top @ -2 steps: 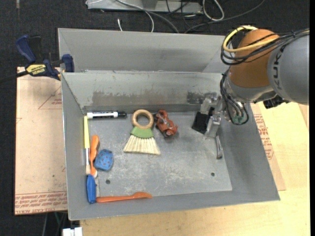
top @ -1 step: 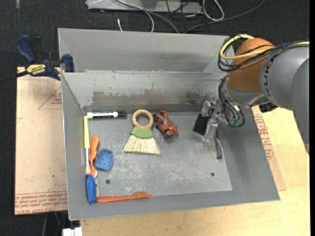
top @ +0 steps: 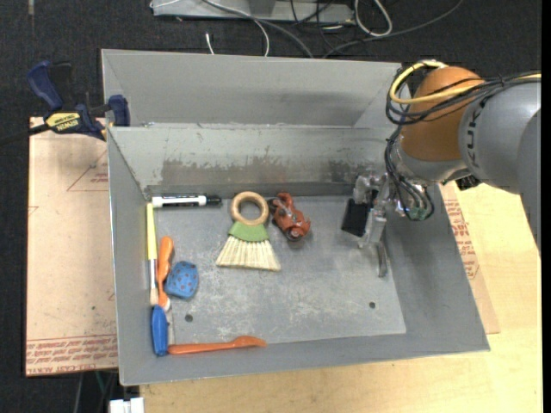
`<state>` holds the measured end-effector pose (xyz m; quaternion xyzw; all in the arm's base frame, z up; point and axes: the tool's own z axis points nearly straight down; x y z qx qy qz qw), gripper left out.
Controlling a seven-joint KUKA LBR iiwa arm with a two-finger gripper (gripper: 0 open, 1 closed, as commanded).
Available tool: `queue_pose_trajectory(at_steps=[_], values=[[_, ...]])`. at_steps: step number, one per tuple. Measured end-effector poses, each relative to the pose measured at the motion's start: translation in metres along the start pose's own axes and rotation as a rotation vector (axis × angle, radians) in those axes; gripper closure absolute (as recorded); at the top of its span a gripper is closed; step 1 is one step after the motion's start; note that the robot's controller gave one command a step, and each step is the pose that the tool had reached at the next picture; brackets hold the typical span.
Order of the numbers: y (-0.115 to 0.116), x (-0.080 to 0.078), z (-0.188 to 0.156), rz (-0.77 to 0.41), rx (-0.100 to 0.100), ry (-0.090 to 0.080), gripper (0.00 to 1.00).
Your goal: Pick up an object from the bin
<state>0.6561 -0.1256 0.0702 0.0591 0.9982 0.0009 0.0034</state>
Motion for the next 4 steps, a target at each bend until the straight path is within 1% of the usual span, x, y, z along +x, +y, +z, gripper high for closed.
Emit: queue_pose_trajectory(at_steps=[1,2,3,4], values=[[-0.004,-0.002,-0.002,-0.347,0.000,-0.004,0.00],[-0.012,-0.003,-0.003,-0.468,-0.006,-0.011,1.00],[-0.012,-0.003,-0.003,-0.468,-0.006,-0.011,1.00],[-0.010,-0.001,-0.035,-0.470,-0.009,-0.008,1.00]])
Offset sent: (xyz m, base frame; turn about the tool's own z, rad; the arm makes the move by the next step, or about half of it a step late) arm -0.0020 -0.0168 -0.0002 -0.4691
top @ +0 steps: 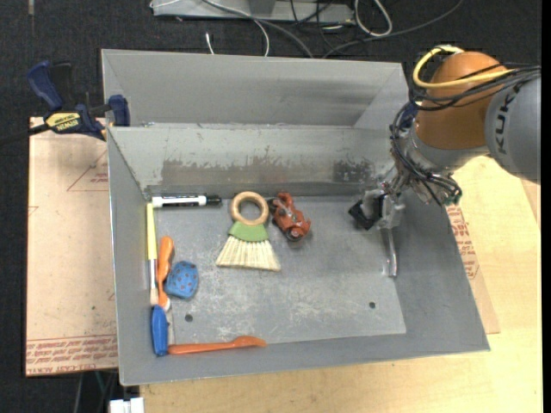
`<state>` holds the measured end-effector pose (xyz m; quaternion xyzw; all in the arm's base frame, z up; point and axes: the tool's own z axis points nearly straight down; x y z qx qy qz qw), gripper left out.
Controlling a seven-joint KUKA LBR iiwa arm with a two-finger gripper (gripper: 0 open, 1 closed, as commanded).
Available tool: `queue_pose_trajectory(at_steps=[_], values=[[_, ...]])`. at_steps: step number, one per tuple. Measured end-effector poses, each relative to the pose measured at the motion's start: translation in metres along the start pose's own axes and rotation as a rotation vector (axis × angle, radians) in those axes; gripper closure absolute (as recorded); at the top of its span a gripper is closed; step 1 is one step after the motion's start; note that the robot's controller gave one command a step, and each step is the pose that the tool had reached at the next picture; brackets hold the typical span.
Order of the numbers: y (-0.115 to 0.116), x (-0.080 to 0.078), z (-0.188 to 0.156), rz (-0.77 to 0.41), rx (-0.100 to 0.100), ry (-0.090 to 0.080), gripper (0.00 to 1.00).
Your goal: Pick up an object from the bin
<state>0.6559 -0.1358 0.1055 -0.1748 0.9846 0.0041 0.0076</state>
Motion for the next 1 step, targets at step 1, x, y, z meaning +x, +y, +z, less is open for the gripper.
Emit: queue_pose_trajectory(at_steps=[1], values=[[-0.0024,-0.0006,-0.0340,0.001,0.006,-0.002,1.00]])
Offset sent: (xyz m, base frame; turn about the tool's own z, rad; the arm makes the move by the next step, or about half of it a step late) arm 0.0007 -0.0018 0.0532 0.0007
